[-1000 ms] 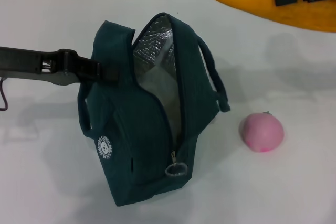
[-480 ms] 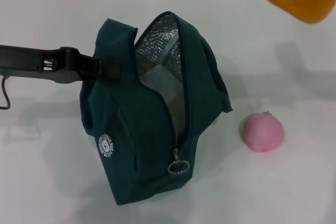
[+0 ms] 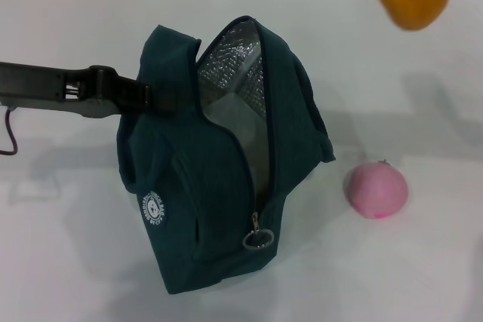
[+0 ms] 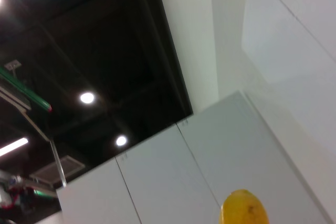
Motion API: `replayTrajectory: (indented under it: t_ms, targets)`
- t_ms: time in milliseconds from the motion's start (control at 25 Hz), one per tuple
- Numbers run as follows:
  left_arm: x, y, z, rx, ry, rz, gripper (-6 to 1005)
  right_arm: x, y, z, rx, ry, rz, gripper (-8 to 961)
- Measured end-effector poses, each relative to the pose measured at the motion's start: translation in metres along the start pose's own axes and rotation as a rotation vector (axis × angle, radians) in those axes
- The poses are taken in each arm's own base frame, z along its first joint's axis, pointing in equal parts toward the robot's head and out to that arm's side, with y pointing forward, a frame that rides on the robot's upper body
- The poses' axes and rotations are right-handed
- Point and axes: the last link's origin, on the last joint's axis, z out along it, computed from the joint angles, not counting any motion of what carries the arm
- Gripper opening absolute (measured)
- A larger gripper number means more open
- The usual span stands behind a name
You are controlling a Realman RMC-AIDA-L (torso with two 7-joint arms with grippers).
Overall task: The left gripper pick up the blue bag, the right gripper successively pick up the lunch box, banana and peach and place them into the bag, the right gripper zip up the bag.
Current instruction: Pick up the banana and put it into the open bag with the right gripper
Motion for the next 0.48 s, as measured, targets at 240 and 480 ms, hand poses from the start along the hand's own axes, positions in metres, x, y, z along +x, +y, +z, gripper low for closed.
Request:
replayTrajectory:
  t_ms: [240,480]
  targets:
    - [0.0000,0.0004,0.0009,-0.002,-0.004,0.004,53,0.0034,-0.0046,0.0013,0.028,0.033,0.003,418]
    - [-0.0003,0.0009,0.0030,-0.006,-0.008,0.003,53,0.0032,-0.0039,0.0030,0.016,0.029,0.004,418]
